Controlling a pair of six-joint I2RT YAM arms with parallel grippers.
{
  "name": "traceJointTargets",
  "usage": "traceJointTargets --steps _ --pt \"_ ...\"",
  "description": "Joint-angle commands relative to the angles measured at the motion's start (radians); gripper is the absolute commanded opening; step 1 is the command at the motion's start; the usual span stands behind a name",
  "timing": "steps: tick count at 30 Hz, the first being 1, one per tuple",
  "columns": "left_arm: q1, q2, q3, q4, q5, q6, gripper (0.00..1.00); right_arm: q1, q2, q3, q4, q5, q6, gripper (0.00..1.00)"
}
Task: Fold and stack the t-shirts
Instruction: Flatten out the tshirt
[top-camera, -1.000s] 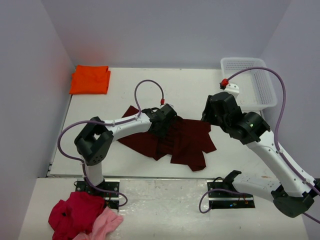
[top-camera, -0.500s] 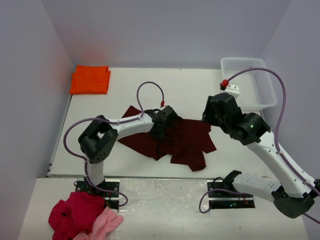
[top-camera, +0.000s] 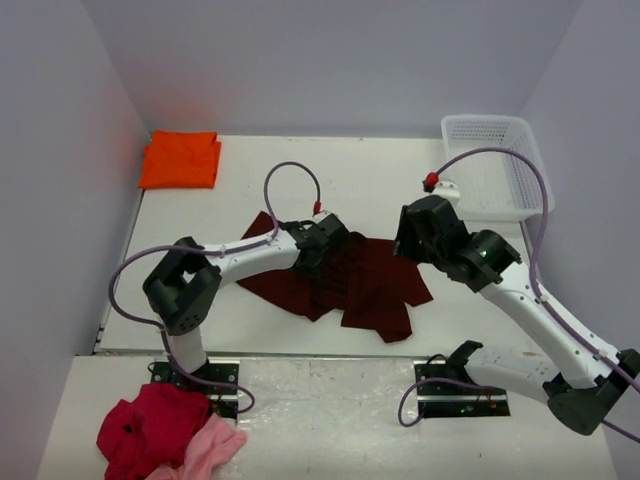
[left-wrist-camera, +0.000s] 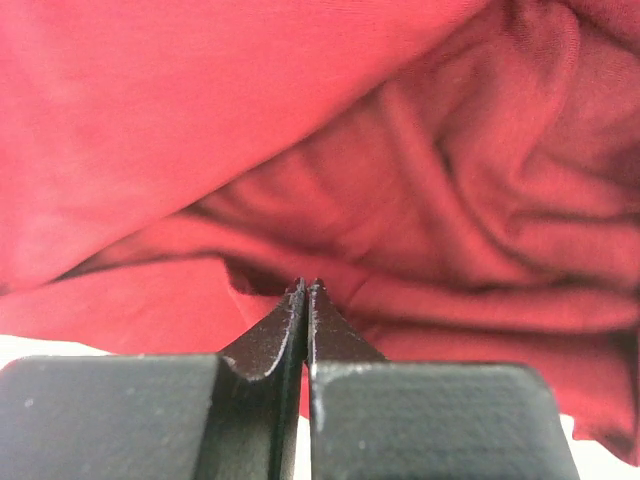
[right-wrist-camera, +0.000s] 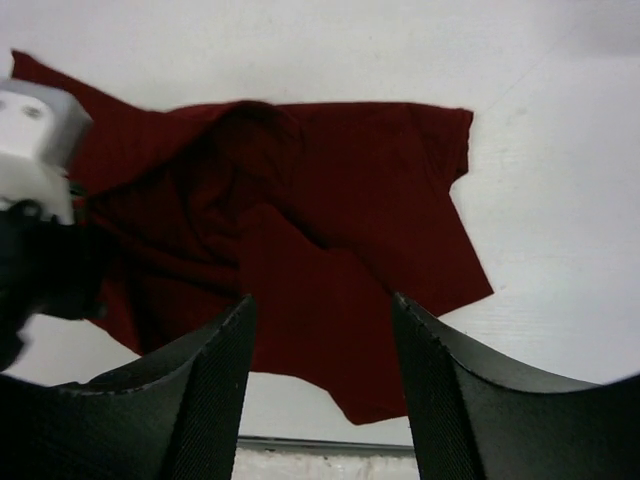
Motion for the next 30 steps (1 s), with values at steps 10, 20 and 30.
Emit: traceJointTargets --steps 10,20,30 --pt "0.058 -0.284 -0.022 -0.135 -0.199 -0.01 0.0 0.303 0.214 -0.188 0.066 -0.057 0.161 0.55" --pt "0.19 -0.269 -0.129 -0.036 -0.151 0.065 0.0 0.409 0.387 -0.257 0.209 -0.149 0.227 0.44" --pt "0.19 -0.26 -0.12 -0.01 -0.107 0.086 0.0 0.456 0.594 -0.214 0.3 -0.163 0.246 0.58"
